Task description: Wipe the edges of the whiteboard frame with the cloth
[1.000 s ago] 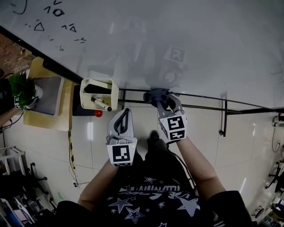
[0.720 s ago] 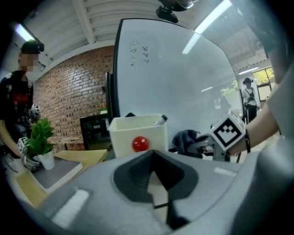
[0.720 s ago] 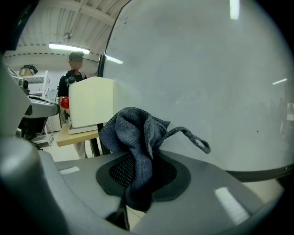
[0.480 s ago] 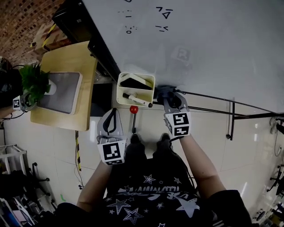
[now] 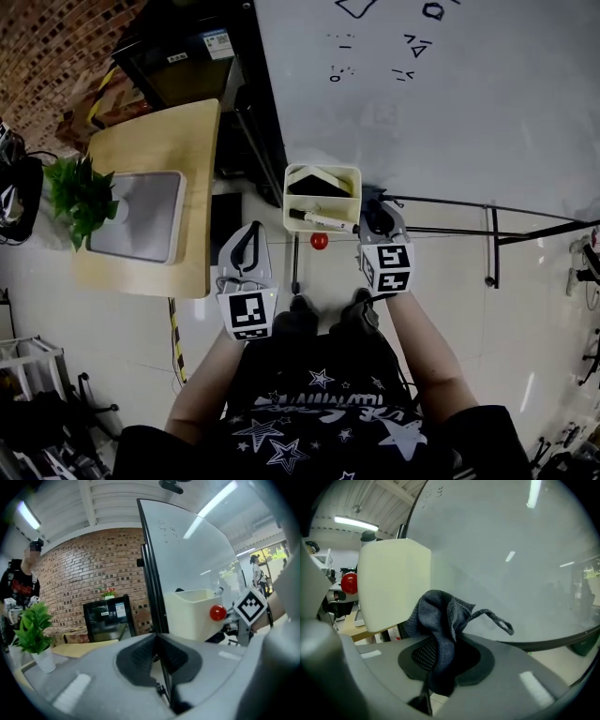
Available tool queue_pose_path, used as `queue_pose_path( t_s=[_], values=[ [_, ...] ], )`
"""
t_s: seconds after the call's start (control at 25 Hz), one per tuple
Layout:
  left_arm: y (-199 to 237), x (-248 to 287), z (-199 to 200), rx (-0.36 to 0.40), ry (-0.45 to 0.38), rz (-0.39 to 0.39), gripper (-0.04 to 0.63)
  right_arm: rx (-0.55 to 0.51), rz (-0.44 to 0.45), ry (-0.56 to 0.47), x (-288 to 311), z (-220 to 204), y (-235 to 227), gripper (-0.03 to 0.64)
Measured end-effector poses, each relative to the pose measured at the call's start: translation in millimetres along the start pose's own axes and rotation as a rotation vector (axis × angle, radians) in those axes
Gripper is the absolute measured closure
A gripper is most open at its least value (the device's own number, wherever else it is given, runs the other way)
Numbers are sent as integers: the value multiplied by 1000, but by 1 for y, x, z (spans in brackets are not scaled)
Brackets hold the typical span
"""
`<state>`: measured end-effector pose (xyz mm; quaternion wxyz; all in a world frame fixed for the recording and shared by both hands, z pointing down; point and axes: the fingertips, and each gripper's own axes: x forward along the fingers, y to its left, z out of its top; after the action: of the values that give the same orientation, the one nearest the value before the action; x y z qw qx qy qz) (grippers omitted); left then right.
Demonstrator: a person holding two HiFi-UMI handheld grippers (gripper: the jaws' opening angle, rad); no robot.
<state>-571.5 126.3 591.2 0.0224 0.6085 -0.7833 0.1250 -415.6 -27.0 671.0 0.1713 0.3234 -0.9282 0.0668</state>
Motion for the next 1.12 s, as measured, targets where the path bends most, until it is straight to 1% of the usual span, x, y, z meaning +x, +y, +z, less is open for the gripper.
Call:
queue_pose_path(
  t_s=[0.16, 0.28, 0.36, 0.48, 0.52, 0.6, 0.68, 0.72, 0.84, 0.96, 1.04, 1.12],
  values=[
    [0, 8, 2, 2, -21, -46, 591, 1, -47, -16, -11, 3, -4, 540],
    [-1, 13, 5, 8, -36, -71, 591, -19, -99, -69, -30, 22, -11, 540],
    [1, 13, 10, 7, -44, -79, 591, -52, -129, -127, -53, 52, -14, 540],
    [5, 16, 26, 3, -68, -93, 591, -140, -136, -243, -89, 121, -10, 540],
    [7, 18, 33, 5, -83, -100, 591, -185, -118, -280, -96, 146, -3, 540],
    [10, 22, 46, 17, -113, -117, 591, -296, -46, -330, -101, 191, 25, 540],
    [11, 24, 57, 27, -129, -133, 591, -432, 28, -329, -95, 218, 61, 540],
    [12, 26, 62, 32, -132, -138, 591, -502, 51, -321, -88, 226, 79, 540],
    [19, 35, 70, 43, -124, -140, 591, -703, 83, -298, -60, 236, 121, 540],
    [28, 37, 76, 37, -125, -133, 591, -885, 108, -267, -36, 230, 150, 540],
    [33, 36, 80, 41, -132, -129, 591, -981, 125, -249, -26, 222, 164, 540],
    [36, 36, 83, 48, -139, -129, 591, -1037, 125, -230, -17, 217, 171, 540]
  ],
)
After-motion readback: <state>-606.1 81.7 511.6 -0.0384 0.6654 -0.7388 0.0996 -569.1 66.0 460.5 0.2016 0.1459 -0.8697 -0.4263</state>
